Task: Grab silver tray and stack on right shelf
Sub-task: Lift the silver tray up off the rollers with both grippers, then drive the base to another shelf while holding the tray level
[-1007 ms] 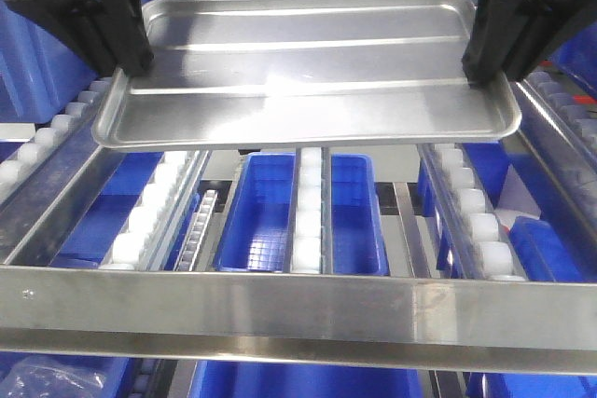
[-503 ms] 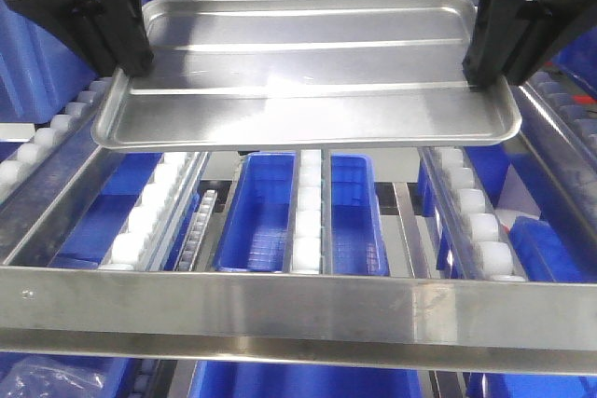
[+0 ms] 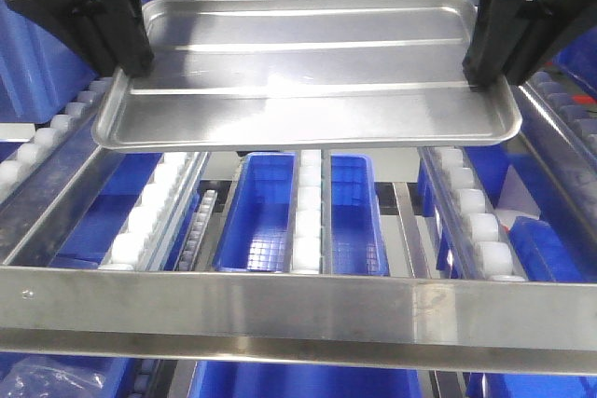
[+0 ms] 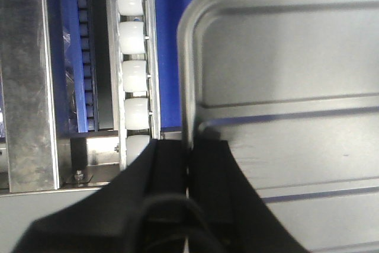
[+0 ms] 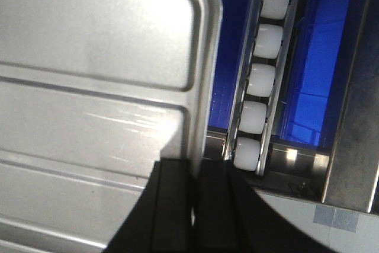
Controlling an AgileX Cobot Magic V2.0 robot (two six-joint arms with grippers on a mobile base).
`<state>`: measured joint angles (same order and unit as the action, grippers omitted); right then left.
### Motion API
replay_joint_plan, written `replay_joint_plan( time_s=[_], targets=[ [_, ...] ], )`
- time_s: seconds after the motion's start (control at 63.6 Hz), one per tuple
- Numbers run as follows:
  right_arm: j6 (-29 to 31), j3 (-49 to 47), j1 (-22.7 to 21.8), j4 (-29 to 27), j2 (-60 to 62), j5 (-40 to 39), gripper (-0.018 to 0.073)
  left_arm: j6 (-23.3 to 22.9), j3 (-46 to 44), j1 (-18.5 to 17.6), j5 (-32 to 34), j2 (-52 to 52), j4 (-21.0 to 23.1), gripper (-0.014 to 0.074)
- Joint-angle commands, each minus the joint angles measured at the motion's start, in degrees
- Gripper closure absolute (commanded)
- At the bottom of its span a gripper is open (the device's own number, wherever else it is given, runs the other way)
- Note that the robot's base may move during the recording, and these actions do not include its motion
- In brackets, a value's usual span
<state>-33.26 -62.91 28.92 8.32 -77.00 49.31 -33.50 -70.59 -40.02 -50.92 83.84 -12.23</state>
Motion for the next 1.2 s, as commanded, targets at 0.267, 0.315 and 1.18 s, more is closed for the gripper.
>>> replay_joint_plan(
  time_s=[0.267, 0.315, 1.18],
  targets=[
    [0.4, -1.6, -0.1, 2.9, 2.2, -2.1, 0.0499, 0.8, -1.7, -0.2, -0.2, -2.3, -2.6, 0.0689],
    [0.4, -1.6, -0.1, 2.9, 2.2, -2.1, 0.0499, 0.8, -1.7, -0.2, -0.2, -2.3, -2.6, 0.0689],
    [0.4, -1.6, -0.1, 2.9, 2.2, -2.1, 0.0499, 0.8, -1.7, -0.2, -0.2, -2.3, -2.6, 0.0689]
  ],
)
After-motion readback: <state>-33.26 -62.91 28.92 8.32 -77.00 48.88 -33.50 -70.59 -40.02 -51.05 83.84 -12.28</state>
